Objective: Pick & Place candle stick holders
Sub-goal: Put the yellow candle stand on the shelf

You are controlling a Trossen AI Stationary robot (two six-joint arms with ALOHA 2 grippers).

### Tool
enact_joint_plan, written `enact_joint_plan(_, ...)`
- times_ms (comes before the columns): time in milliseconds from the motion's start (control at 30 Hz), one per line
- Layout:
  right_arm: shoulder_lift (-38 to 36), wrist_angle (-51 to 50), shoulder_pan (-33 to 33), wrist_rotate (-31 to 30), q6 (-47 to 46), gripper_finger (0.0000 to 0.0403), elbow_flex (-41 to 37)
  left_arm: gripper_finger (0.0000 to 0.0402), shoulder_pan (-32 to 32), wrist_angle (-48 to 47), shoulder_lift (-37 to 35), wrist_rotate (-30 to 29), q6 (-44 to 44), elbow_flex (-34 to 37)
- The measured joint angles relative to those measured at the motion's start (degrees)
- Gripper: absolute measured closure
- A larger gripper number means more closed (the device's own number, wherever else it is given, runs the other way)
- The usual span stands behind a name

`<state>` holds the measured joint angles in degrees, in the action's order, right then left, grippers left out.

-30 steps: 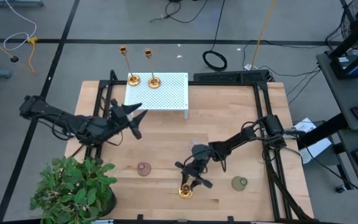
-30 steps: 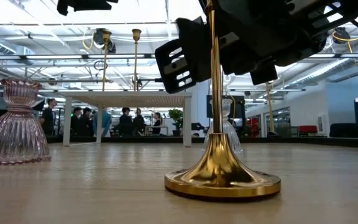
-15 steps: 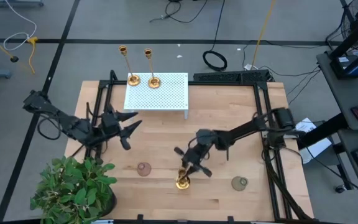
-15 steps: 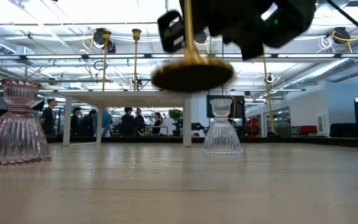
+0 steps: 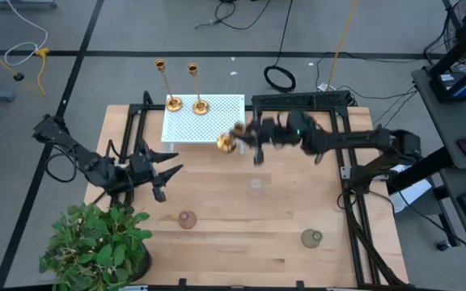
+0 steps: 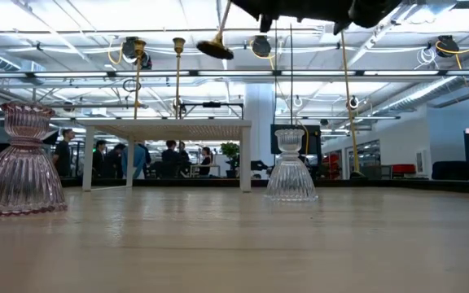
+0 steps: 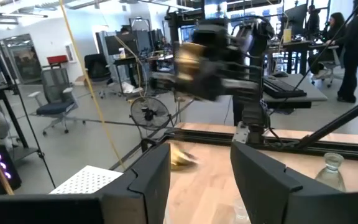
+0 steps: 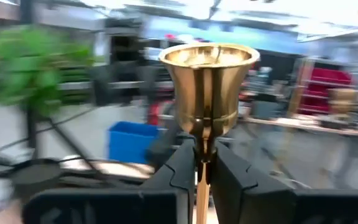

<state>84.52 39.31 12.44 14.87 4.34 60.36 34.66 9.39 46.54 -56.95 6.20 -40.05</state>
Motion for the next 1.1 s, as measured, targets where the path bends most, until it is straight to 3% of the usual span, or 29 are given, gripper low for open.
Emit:
enact_joint_plan(233, 4.8, -15.6, 10.1, 0.4, 3.0, 0.0386, 13.2, 0.0227, 0.0, 2.2, 0.0, -0.1, 3.9, 0.0)
enact_joint_plan(433, 13.1, -15.5, 16.4, 0.3, 0.8, 0.0388, 20.7, 0.0227, 0.0, 2.3, 0.0, -0.2, 4.2, 0.0)
enact_joint_plan(700, 22.2, -10.8, 21.6, 3.3, -5.1, 0.0389, 21.5, 0.0227, 0.0, 2.2, 0.0, -0.2, 4.2, 0.0)
enact_joint_plan(1100, 24.3, -11.9, 22.7, 3.4, -3.7, 0.0387, 21.6, 0.0227, 0.0, 2.1, 0.0, -0.2, 4.0, 0.0)
